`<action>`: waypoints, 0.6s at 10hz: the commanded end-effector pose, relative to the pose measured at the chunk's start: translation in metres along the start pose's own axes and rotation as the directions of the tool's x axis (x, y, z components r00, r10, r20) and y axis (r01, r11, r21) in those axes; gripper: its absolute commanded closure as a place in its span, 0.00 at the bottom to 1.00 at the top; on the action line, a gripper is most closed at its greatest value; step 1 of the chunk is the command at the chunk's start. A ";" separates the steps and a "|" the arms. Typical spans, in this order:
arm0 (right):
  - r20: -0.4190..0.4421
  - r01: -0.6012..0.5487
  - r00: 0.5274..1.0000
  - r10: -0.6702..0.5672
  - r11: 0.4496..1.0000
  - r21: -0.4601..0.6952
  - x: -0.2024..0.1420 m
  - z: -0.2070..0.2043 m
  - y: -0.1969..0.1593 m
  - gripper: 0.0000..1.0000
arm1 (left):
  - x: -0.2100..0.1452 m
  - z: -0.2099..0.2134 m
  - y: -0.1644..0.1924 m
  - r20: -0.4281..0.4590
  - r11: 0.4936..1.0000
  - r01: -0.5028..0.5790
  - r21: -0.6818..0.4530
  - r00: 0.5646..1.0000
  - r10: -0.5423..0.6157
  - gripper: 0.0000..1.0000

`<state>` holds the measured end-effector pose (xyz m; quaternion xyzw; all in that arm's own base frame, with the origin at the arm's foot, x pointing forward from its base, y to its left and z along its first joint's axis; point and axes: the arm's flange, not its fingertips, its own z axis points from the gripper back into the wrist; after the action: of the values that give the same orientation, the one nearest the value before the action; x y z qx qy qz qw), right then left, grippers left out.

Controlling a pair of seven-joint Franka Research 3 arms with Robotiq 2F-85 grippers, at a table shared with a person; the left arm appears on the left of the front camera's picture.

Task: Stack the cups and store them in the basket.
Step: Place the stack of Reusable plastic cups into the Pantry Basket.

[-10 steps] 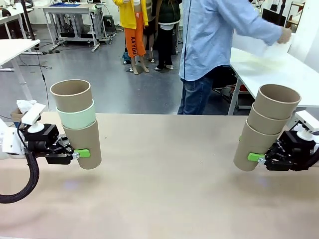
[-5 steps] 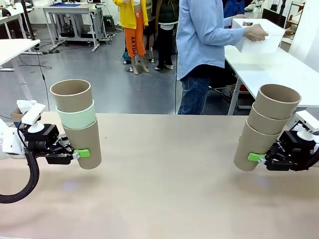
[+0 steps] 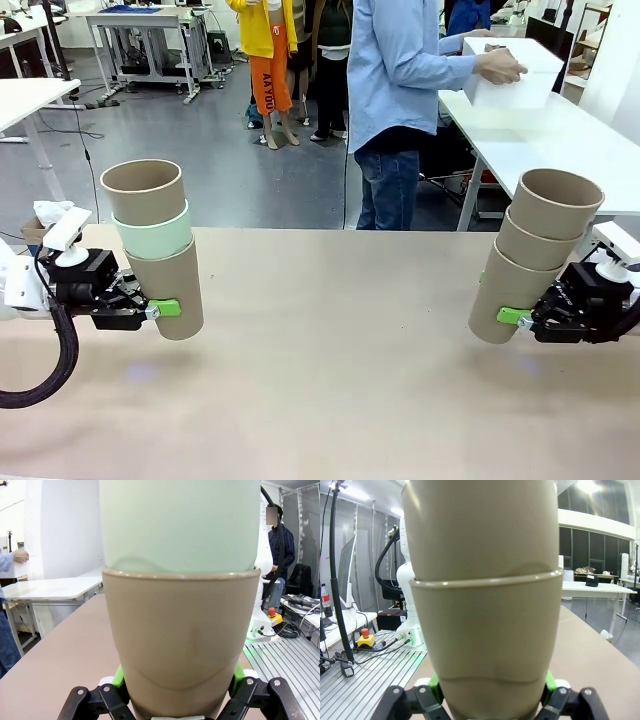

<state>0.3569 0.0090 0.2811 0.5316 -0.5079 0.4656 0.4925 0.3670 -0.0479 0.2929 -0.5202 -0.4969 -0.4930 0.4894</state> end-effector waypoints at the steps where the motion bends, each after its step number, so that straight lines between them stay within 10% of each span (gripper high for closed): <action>1: 0.012 -0.012 1.000 0.012 1.000 -0.012 0.004 0.000 -0.002 0.16 | 0.004 -0.001 0.000 0.003 1.000 0.004 -0.004 1.000 -0.004 0.14; 6: 0.012 -0.012 1.000 0.012 1.000 -0.012 0.004 0.000 -0.002 0.16 | 0.004 -0.001 0.000 0.003 1.000 0.004 -0.004 1.000 -0.004 0.14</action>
<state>0.3569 0.0090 0.2811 0.5316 -0.5079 0.4656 0.4925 0.3670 -0.0479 0.2929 -0.5202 -0.4969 -0.4930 0.4894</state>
